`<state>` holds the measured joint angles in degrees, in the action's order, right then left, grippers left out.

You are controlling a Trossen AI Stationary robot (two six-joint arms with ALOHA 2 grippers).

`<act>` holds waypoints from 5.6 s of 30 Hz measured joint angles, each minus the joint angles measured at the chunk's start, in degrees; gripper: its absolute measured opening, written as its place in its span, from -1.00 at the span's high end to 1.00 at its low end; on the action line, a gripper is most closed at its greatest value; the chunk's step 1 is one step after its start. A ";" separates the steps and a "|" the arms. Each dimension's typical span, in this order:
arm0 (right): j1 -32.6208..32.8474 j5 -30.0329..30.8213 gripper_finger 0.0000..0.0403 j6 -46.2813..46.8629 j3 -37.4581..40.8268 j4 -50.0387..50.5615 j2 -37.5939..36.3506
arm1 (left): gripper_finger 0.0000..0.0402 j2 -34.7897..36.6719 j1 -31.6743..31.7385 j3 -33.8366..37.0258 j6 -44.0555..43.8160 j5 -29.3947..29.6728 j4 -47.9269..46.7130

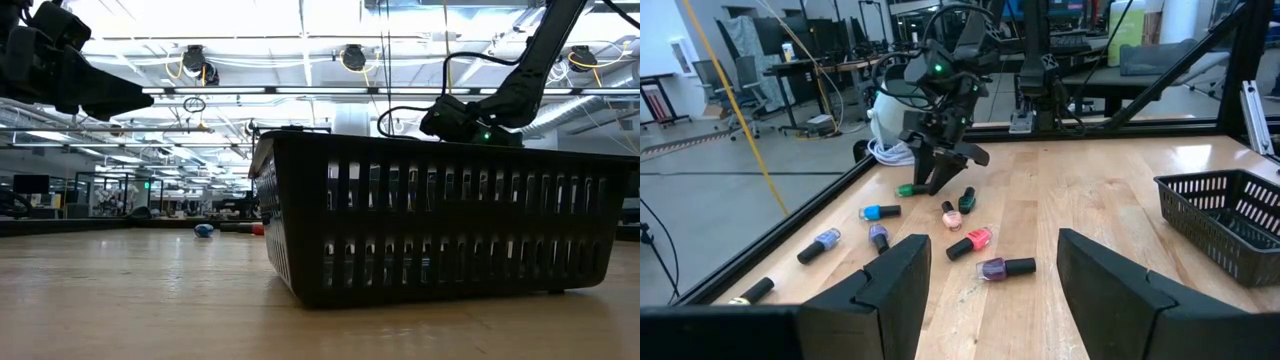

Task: Pick & Place Nail Polish
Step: Put the green nail polish bottle into the black bin

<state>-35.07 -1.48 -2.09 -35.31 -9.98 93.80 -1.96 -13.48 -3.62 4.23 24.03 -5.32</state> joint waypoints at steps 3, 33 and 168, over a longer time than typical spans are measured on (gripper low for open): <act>0.00 0.13 0.29 1.48 0.02 -1.00 0.01 | -0.07 0.00 -0.02 0.00 0.00 0.00 -0.01; 0.00 4.29 0.03 8.33 0.22 -6.71 0.35 | -0.07 0.00 0.00 -0.01 0.00 -0.01 -0.01; 60.39 5.57 0.75 9.91 -16.63 -4.44 -0.18 | -0.07 -0.02 0.00 0.00 0.00 -0.02 -0.02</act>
<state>25.32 4.09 7.82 -51.94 -14.43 93.62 -1.98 -13.47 -3.62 4.23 24.01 -5.34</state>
